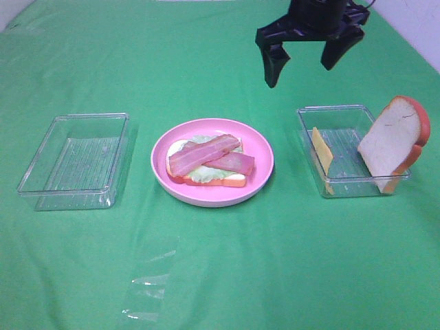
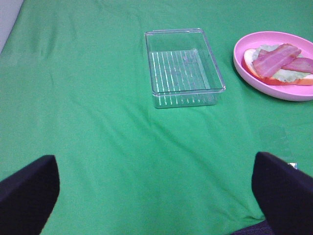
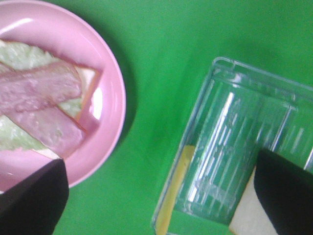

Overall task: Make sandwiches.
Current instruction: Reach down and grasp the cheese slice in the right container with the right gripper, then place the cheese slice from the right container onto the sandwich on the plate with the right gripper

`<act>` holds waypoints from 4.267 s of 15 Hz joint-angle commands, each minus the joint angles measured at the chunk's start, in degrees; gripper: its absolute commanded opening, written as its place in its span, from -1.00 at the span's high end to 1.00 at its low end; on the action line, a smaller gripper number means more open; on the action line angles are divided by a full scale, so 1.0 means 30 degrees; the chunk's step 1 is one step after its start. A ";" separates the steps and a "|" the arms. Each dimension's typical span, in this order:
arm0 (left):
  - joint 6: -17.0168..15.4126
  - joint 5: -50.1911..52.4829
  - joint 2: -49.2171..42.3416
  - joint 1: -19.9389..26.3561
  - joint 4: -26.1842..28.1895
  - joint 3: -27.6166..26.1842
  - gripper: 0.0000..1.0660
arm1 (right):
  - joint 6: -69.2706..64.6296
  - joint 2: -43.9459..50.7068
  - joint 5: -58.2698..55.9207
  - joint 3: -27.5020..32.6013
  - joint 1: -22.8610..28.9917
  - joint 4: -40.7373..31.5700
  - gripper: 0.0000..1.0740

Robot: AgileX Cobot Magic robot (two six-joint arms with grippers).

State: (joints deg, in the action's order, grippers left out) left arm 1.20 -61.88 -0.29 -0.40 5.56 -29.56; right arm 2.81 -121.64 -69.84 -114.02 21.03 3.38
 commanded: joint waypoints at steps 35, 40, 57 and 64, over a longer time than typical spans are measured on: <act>0.0038 0.0057 -0.0267 0.0019 0.0172 -0.0019 -0.88 | -0.2941 0.0000 0.3705 0.8079 -0.0573 0.0630 1.00; 0.0038 0.0057 -0.0267 0.0019 0.0172 -0.0019 -0.88 | -0.2712 0.0038 0.2502 0.7047 -0.0573 0.0668 1.00; 0.0038 0.0057 -0.0267 0.0019 0.0172 -0.0019 -0.88 | -0.1528 0.0764 0.1853 0.2731 0.2368 -0.2636 1.00; 0.0038 0.0057 -0.0267 0.0019 0.0172 -0.0019 -0.88 | -0.1528 -0.0420 0.4851 0.2731 0.4565 -0.5596 1.00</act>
State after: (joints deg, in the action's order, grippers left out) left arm 1.20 -61.88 -0.29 -0.40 5.56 -29.56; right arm -2.12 -123.30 -55.63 -105.54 34.72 -13.12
